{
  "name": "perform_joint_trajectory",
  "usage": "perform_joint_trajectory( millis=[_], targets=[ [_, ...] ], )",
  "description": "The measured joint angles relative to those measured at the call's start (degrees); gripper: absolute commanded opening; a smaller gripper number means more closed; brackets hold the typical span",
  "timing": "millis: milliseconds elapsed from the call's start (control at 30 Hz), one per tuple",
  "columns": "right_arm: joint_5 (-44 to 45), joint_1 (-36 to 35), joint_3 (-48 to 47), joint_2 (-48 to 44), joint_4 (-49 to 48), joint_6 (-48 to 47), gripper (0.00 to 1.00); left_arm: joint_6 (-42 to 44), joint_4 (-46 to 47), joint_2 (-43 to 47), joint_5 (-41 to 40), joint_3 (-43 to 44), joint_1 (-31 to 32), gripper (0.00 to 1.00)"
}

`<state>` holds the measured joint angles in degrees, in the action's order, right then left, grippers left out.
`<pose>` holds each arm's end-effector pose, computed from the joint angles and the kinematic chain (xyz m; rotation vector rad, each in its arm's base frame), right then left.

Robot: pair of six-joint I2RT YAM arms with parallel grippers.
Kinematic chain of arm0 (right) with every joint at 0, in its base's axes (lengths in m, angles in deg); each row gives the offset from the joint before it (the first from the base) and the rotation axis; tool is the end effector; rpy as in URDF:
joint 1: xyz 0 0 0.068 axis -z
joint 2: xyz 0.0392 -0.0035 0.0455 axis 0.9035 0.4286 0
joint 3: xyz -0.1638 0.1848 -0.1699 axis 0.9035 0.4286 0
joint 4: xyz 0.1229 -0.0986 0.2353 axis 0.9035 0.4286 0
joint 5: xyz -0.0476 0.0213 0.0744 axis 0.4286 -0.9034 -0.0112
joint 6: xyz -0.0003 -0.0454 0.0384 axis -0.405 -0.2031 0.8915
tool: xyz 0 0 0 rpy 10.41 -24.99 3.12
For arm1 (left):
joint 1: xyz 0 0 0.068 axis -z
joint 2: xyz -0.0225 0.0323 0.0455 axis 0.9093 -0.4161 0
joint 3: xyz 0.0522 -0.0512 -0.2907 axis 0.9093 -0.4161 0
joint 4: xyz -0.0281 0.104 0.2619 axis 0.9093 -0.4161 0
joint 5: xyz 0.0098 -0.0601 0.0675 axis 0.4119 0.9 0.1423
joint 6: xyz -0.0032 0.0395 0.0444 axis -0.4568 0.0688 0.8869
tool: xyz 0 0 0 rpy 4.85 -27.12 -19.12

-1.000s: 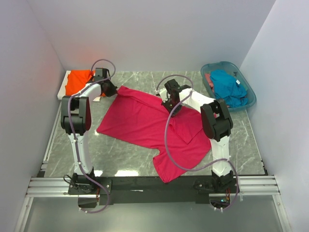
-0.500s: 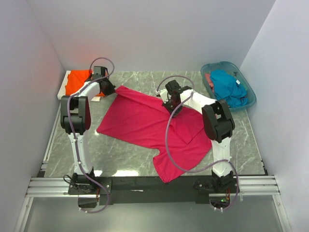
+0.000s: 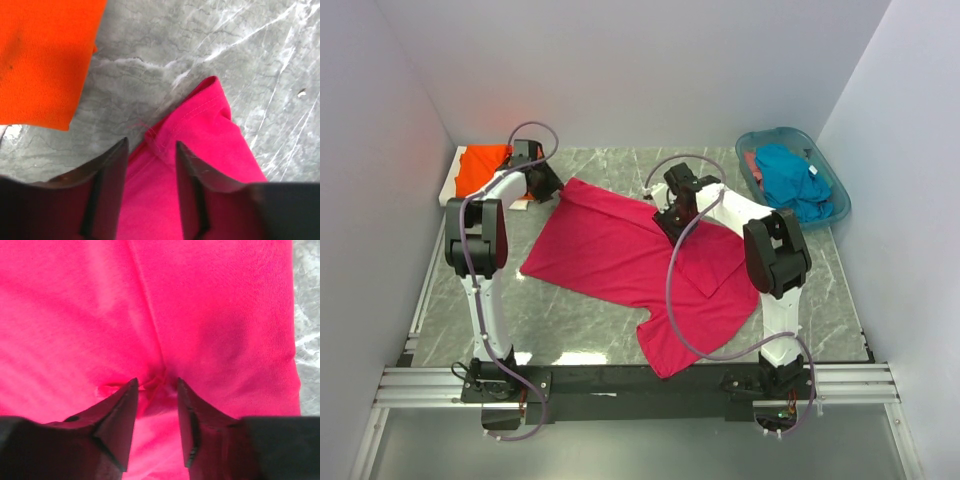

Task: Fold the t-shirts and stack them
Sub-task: Fold the tshirt

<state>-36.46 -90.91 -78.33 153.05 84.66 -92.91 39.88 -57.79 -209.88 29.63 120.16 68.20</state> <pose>0.4080 0.2097 0.1878 -1.1932 2.5202 0.2477 0.5244 -0.0280 0.1824 -0.7964 2.3421 -0.4113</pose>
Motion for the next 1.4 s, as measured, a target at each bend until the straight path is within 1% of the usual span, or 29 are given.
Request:
perform_joint_trajectory(
  millis=[67, 167, 200, 267, 333, 367, 400, 467, 500, 567, 633, 700, 767, 867, 967, 1033, 1133, 1267, 1400],
  targets=[
    [-0.7, 0.0, -0.8, -0.3, 1.0, -0.2, 0.47, 0.4, 0.1, 0.2, 0.3, 0.0, -0.1, 0.53],
    [-1.9, 0.1, -1.2, -2.8, 2.1, -0.4, 0.49, 1.2, 0.2, 1.2, 0.3, -0.2, -0.2, 0.58],
    [-2.4, 0.3, -1.2, -4.3, 2.4, -0.4, 0.50, 1.8, 0.3, 2.3, 0.1, -0.7, -0.3, 0.62],
    [-4.4, 1.1, -1.0, -8.6, 2.7, -0.6, 0.51, 3.2, 1.0, 6.4, -0.3, -3.5, -0.4, 0.65],
    [-7.1, 3.2, 1.0, -14.4, 1.9, -0.8, 0.51, 4.3, 1.7, 12.6, -1.0, -7.6, -0.5, 0.73],
    [-8.4, 5.1, 2.6, -18.0, 1.7, -0.9, 0.51, 4.7, 2.4, 16.7, -1.5, -10.2, -0.5, 0.75],
    [-10.0, 7.5, 4.5, -21.6, 1.3, -1.0, 0.51, 5.0, 3.7, 21.8, -2.1, -13.6, -0.6, 0.81],
    [-12.5, 13.9, 9.0, -27.9, 0.5, -1.2, 0.51, 4.9, 5.7, 32.5, -3.4, -21.0, -1.0, 0.88],
    [-13.8, 17.6, 11.7, -30.6, -0.2, -1.4, 0.51, 4.5, 6.8, 38.4, -3.8, -25.1, -1.2, 0.94],
    [-15.1, 24.8, 17.0, -34.1, -0.5, -1.6, 0.50, 3.0, 9.0, 50.1, -4.6, -33.0, -2.2, 0.95],
    [-16.7, 30.4, 21.4, -35.1, -0.8, -1.5, 0.50, 0.9, 12.0, 60.7, -4.5, -41.6, -3.6, 0.94],
    [-17.7, 35.1, 24.9, -34.4, -0.9, -0.7, 0.50, -2.1, 13.0, 69.5, -4.0, -50.3, -4.9, 0.93],
    [-18.7, 38.0, 26.8, -32.7, -0.9, 0.9, 0.49, -5.5, 13.8, 75.6, -2.6, -58.8, -5.2, 0.90],
    [-19.1, 41.1, 27.3, -29.1, -2.0, 3.6, 0.49, -10.2, 10.6, 79.5, -0.4, -68.6, -5.2, 0.88],
    [-18.1, 43.1, 27.3, -26.2, -4.1, 5.4, 0.49, -13.3, 6.4, 81.7, 1.0, -73.6, -5.2, 0.88],
    [-17.7, 43.9, 27.2, -24.5, -5.5, 6.2, 0.49, -14.4, 4.5, 83.3, 1.7, -74.5, -5.2, 0.88],
    [-17.5, 44.6, 27.0, -22.1, -6.6, 7.1, 0.46, -15.3, 4.3, 85.4, 2.0, -74.5, -5.2, 0.88],
    [-18.1, 44.3, 26.4, -20.2, -7.7, 7.8, 0.42, -16.2, 3.5, 86.2, 1.8, -74.5, -5.2, 0.87],
    [-19.9, 43.4, 26.4, -20.7, -7.6, 4.7, 0.42, -17.7, 1.1, 86.0, 1.2, -74.5, -5.2, 0.84]
  ],
)
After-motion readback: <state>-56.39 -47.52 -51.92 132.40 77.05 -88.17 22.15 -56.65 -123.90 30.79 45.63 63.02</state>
